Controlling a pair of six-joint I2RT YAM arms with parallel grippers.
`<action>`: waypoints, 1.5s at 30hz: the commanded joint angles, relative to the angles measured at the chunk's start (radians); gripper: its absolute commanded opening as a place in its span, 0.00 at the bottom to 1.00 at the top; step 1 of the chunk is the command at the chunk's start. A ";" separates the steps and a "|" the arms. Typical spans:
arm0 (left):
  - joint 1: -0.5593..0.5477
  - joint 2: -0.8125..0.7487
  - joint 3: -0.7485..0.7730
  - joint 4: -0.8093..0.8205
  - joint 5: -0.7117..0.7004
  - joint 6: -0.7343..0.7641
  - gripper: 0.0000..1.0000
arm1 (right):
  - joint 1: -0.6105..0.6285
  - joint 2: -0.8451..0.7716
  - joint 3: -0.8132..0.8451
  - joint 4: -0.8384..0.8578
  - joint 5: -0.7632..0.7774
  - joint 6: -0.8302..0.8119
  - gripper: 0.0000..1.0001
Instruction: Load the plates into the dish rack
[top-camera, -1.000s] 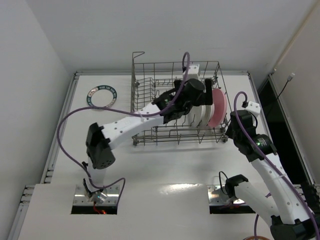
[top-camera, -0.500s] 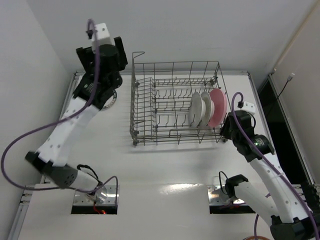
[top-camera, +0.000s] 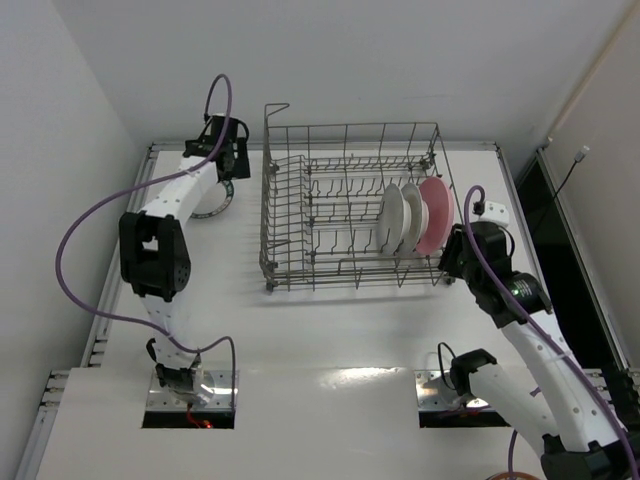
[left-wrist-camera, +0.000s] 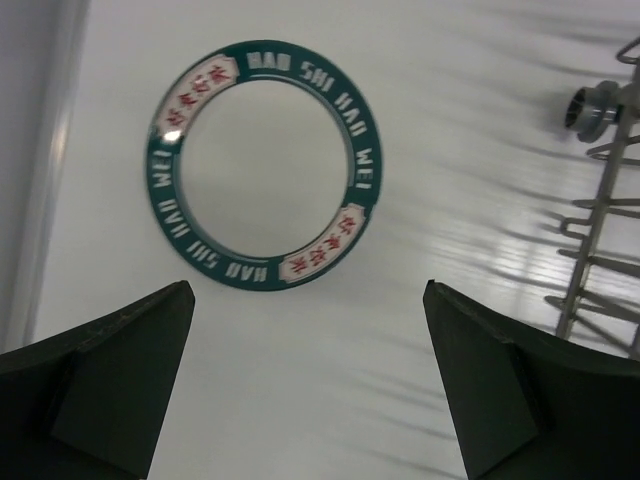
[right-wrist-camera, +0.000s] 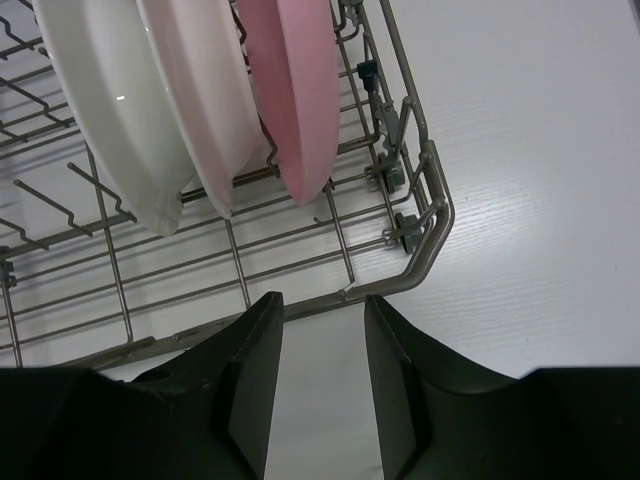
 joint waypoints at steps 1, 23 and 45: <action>0.009 0.107 0.093 -0.008 0.120 -0.005 1.00 | -0.006 -0.019 -0.009 0.022 -0.012 -0.018 0.36; 0.020 0.434 0.235 -0.136 -0.036 0.043 0.73 | -0.006 -0.020 0.034 -0.041 -0.052 -0.037 0.37; 0.020 0.474 0.225 -0.165 0.036 0.070 0.00 | -0.006 -0.039 0.074 -0.091 -0.032 -0.057 0.37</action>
